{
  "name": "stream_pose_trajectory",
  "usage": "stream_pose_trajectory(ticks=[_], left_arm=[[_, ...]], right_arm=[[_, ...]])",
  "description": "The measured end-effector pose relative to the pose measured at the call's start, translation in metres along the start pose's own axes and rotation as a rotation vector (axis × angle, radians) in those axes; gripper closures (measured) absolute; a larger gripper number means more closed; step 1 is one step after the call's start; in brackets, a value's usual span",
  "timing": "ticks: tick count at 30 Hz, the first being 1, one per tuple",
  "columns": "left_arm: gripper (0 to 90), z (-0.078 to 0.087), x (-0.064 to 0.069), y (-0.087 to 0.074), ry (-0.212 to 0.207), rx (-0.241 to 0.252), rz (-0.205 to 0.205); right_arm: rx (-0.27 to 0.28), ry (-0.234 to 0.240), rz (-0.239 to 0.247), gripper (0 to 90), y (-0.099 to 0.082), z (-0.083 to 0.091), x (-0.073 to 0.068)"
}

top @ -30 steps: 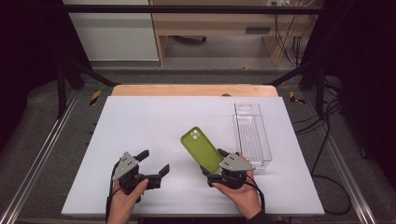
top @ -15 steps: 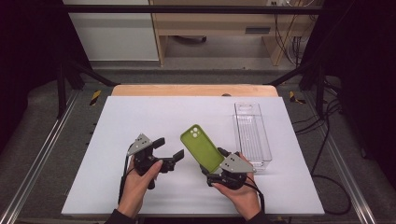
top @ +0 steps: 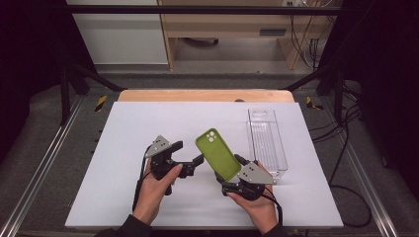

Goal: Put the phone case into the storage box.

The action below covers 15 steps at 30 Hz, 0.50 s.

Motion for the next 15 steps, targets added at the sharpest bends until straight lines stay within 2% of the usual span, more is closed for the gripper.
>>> stream_pose_trajectory(ticks=[5,9,12,15], left_arm=[[1.8,-0.0024,-0.0010,0.0022,-0.009,0.001,0.014],[1.9,-0.0039,-0.0006,0.0033,-0.038,-0.003,0.056],[2.6,-0.0033,-0.0015,0.0045,-0.025,-0.001,0.066],[3.1,-0.0041,-0.0009,0.0053,-0.040,0.001,0.079]], right_arm=[[0.010,-0.003,-0.001,17.3,0.0006,-0.0006,-0.0015],[0.008,0.003,0.002,17.3,-0.0003,-0.0005,-0.0038],[0.014,0.008,0.000,17.3,0.0009,0.0003,-0.0061],[0.026,0.012,-0.007,17.3,0.0018,0.0000,-0.0066]])
Point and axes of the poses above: each handheld gripper's, and its own axes: z roughly backward along the jaws, y roughly out of its top, x roughly to its right, the point moved 4 cm from there along -z, roughly forward along the jaws, and after that the axes turned 6 degrees about -z, right-handed, at the moved point
